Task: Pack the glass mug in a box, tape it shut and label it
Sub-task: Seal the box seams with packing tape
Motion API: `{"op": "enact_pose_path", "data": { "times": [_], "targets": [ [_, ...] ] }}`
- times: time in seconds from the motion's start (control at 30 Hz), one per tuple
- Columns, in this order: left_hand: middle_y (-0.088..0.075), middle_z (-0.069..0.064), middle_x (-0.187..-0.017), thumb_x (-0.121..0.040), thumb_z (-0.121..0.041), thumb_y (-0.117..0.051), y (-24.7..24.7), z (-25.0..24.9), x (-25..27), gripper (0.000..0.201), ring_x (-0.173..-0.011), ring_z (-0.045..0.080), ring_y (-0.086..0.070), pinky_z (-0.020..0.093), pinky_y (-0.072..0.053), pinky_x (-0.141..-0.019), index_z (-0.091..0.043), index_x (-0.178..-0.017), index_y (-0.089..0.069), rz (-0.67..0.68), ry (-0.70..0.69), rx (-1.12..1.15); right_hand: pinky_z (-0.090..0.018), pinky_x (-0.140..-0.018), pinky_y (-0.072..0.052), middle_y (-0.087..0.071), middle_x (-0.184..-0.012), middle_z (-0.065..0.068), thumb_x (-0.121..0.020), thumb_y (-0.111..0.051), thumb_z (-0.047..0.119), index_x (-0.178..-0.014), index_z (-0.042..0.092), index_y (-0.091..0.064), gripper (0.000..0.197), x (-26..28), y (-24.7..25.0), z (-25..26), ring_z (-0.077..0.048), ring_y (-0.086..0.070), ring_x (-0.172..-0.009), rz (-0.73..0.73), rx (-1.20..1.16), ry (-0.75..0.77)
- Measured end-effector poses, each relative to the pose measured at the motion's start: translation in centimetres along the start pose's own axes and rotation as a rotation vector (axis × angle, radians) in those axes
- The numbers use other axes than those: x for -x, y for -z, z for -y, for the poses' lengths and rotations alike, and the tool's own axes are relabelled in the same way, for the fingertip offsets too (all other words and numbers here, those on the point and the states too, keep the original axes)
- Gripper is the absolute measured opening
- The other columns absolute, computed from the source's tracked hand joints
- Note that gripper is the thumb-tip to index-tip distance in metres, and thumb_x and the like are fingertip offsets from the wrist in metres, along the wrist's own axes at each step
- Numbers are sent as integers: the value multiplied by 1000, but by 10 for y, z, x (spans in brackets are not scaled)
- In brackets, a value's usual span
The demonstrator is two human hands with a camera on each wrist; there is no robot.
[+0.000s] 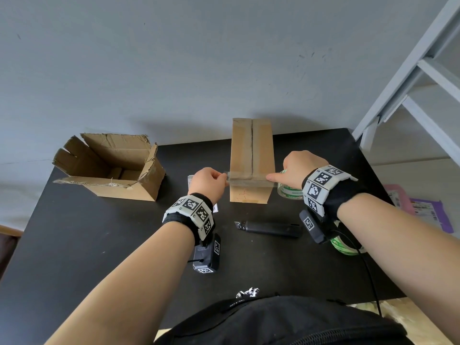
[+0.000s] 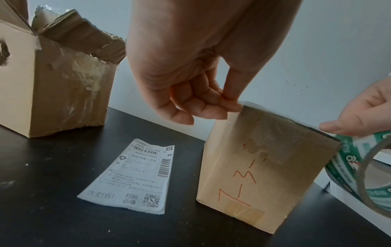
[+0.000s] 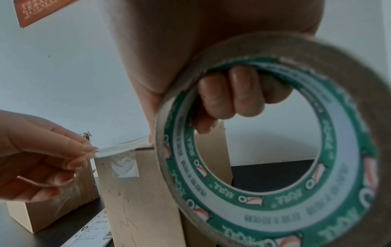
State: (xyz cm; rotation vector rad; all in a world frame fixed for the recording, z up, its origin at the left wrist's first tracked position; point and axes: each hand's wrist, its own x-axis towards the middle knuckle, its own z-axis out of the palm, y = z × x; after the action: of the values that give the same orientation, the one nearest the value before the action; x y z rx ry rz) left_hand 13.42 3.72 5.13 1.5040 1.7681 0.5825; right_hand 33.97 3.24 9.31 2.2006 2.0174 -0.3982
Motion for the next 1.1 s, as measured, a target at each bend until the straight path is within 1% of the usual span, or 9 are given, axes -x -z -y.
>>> {"op": "enact_pose_path", "data": {
  "times": [0.13,0.27,0.37,0.57,0.7,0.87,0.9,1.0,1.1],
  "targets": [
    [-70,11,-84,-95,-24,-49,0,1,0,31,-74,22,-60,36,-52,-76,-21,-64,-54,-5,-9,5,-24,-50,-38,-52,-62,1,-79,-52,67,-60,13,-51,57,-2,-4,0,-15,-52,-58,21,-14,4],
    [-67,4,-79,-96,-25,-49,-2,3,0,28,-75,20,-61,36,-52,-76,-20,-69,-55,-4,5,18,-26,-51,-40,-52,-61,-1,-80,-51,67,-60,12,-52,58,-3,-7,-2,-16,-53,-57,38,-41,3],
    [-69,5,-85,-95,-26,-49,-4,5,-2,22,-79,19,-63,33,-51,-75,-18,-77,-57,-3,4,12,-26,-51,-38,-52,-61,-1,-80,-51,66,-62,11,-52,58,-5,-9,-3,-16,-52,-58,49,-60,1],
    [-70,3,-83,-94,-25,-49,-8,7,-4,22,-83,23,-66,37,-54,-81,-20,-74,-57,11,17,50,-25,-49,-36,-51,-59,-1,-80,-52,65,-59,12,-51,58,-6,-11,-3,-15,-50,-55,50,-72,0],
    [-65,-4,-73,-94,-22,-49,-7,6,-5,18,-84,22,-66,36,-53,-82,-10,-87,-60,8,75,184,-26,-49,-36,-49,-57,0,-80,-52,65,-58,12,-49,58,-7,-11,-4,-15,-49,-53,50,-78,1],
    [-67,-3,-73,-90,-32,-58,-2,8,-2,19,-73,11,-64,27,-52,-77,-16,-99,-58,-49,80,285,-26,-49,-35,-50,-59,-1,-81,-52,65,-59,12,-49,58,-6,-10,-3,-15,-49,-54,60,-72,-2],
    [-69,-3,-74,-89,-32,-60,-1,9,-2,18,-73,9,-65,27,-53,-78,-18,-99,-60,-45,63,287,-26,-49,-35,-50,-60,-1,-81,-52,65,-60,11,-50,57,-6,-10,-3,-15,-49,-55,61,-71,-2],
    [-70,-2,-75,-87,-29,-64,6,7,-1,12,-75,13,-65,30,-55,-79,-21,-78,-68,-13,-8,218,-26,-48,-35,-50,-59,-1,-81,-52,65,-60,12,-49,58,-6,-10,-3,-15,-49,-54,58,-69,-7],
    [-70,-3,-73,-87,-28,-64,9,3,-1,16,-76,14,-65,32,-55,-79,-21,-73,-67,-37,-43,160,-26,-48,-34,-48,-57,0,-80,-52,65,-58,12,-46,58,-6,-11,-3,-16,-47,-52,53,-73,-12]
  ]
}}
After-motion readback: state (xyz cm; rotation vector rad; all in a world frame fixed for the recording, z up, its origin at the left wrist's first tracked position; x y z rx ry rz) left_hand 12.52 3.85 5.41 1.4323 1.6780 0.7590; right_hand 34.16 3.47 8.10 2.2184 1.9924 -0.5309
